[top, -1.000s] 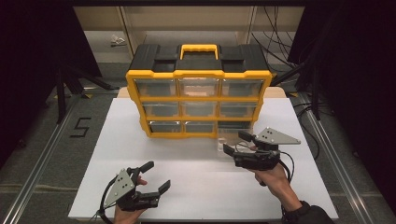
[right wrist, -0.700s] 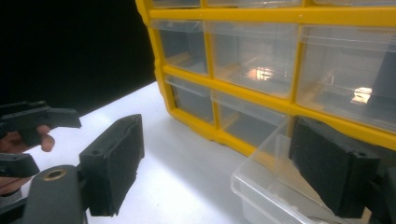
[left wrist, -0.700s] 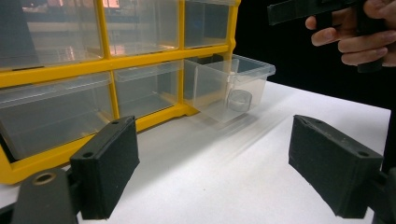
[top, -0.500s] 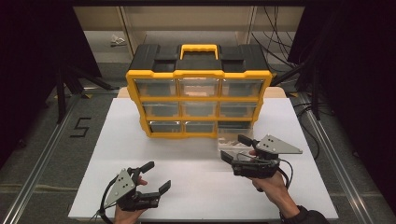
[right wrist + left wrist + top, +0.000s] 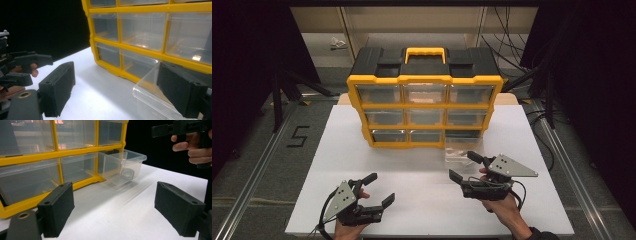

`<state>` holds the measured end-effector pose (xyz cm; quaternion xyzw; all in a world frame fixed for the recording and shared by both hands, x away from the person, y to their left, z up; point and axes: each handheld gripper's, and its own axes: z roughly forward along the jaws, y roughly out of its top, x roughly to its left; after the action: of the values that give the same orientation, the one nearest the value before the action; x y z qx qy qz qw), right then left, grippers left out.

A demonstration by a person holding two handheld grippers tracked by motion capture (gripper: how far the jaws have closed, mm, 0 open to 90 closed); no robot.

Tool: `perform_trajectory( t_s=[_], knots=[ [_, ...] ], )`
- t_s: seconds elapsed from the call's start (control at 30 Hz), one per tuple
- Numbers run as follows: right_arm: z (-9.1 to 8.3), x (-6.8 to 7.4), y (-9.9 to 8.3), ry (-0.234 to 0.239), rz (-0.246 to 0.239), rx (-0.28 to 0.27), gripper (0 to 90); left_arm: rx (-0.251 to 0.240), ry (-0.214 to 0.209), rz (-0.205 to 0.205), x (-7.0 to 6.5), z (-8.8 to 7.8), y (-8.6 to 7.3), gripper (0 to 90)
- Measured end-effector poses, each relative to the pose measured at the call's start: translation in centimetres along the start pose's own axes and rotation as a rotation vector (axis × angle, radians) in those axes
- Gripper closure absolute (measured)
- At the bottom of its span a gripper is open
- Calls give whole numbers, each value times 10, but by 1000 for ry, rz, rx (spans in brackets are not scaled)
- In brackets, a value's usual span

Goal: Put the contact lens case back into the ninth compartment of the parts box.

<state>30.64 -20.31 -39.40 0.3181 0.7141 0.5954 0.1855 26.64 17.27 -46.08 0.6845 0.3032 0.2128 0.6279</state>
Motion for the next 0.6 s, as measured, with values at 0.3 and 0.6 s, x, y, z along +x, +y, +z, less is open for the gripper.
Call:
perform_trajectory(
  t_s=[0.3, 0.6],
  knots=[
    [-5, -1, -8, -2, 4, -18, 161, -2, -4, -3, 0, 0, 0, 155],
    [-9, -1, -14, -17, -11, -29, 162, 4, -10, -3, 0, 0, 0, 155]
  ],
)
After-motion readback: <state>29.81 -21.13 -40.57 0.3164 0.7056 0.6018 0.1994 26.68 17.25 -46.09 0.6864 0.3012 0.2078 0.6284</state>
